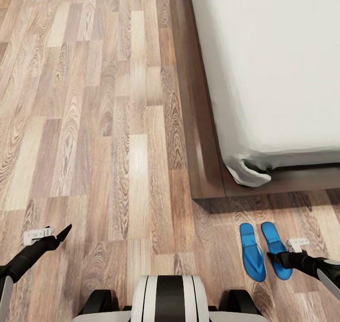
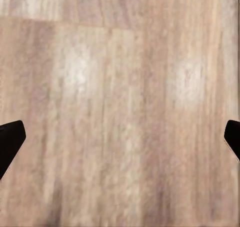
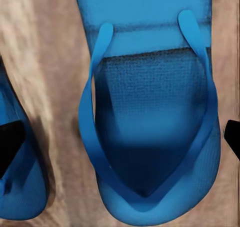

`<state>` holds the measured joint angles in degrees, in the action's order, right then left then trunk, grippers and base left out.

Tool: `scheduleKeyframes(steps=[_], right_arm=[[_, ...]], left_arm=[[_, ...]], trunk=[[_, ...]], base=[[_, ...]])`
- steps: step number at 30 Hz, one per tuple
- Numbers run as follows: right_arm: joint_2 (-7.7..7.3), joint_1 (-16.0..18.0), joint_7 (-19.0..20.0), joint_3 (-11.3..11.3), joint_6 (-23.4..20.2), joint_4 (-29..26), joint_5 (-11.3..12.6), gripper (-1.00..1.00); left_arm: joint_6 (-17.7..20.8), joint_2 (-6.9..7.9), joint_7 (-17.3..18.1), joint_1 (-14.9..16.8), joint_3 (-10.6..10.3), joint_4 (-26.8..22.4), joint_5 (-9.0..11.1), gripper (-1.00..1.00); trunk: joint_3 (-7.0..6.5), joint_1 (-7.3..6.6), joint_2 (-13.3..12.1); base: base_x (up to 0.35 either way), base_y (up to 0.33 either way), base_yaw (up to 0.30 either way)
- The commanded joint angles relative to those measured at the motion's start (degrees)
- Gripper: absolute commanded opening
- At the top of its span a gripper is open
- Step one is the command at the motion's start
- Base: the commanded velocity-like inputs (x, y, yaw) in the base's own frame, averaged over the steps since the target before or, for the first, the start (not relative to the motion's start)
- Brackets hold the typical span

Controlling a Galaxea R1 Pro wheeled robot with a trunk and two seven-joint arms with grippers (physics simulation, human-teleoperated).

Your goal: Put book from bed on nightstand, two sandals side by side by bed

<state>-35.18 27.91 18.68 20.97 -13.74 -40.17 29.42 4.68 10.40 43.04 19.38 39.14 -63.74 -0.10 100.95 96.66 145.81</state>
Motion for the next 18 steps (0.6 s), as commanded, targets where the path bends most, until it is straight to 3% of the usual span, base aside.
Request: scheduleKeyframes(steps=[1,18], right_arm=[[-0.07,0.03,-0.05,0.24,-0.26,-0.06,0.48,1.0],[-0.07,0.03,0.04,0.21,-0.27,-0.08,0.47,1.0]], left_arm=[[0.5,-0.03,0.38,0.04,0.15,-0.06,-0.03,1.0],[0.51,-0.03,0.38,0.04,0.15,-0.06,-0.07,1.0]], trunk=[[-0.2,-0.03,0.0],[-3.97,-0.47,-0.23]], base=[[0.0,0.0,0.0],[0.0,0.0,0.0]])
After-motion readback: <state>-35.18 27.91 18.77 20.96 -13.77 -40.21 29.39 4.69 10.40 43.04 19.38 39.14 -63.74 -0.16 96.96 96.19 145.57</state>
